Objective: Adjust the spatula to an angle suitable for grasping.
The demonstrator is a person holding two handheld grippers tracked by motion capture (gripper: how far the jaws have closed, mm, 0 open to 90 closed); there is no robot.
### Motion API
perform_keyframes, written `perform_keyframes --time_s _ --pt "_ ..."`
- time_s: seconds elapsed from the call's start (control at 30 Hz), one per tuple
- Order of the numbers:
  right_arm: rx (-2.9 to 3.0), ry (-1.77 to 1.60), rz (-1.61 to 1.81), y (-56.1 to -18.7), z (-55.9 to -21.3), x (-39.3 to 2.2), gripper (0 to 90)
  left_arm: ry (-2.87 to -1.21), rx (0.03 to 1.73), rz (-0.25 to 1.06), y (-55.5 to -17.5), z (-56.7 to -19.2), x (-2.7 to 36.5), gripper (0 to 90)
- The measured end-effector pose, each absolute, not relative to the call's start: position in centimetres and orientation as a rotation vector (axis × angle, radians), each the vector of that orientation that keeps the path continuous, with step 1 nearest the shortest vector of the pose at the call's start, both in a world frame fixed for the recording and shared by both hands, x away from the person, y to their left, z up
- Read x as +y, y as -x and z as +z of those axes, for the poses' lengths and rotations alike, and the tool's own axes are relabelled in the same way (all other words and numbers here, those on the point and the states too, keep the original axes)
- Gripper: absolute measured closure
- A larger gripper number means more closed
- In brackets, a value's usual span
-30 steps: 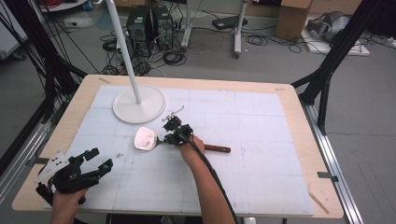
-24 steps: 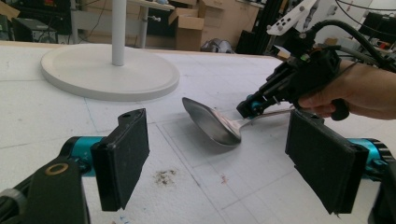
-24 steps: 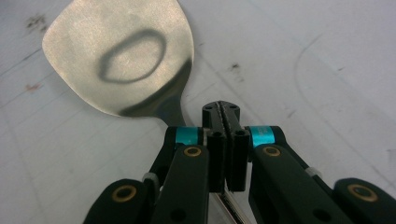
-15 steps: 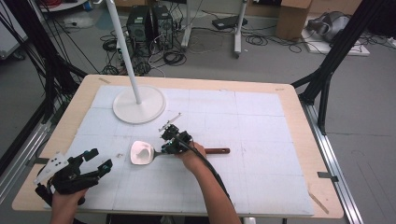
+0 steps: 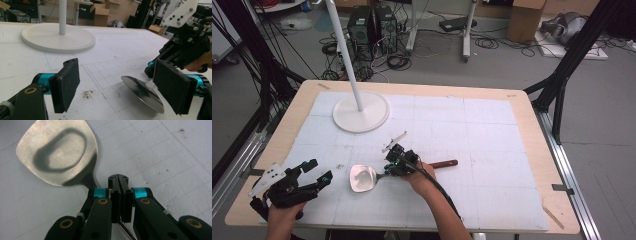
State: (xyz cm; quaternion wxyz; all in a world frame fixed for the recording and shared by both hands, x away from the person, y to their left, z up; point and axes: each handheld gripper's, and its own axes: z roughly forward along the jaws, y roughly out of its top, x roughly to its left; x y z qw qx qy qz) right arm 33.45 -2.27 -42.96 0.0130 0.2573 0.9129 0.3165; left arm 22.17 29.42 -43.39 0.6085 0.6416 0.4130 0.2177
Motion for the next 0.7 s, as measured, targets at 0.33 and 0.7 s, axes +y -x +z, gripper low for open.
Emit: perform_keyframes --time_s 0.33,0.7 --pt "2.748 -0.814 1.095 -32.5 -41.9 -3.3 75.8 -1.484 0.953 0.501 -22.2 -43.4 29.5 21.8" --pt "2.339 -1.027 1.271 -29.8 -39.7 -14.3 44.5 -1.507 0.944 0.489 -22.3 -43.5 29.2 21.9"
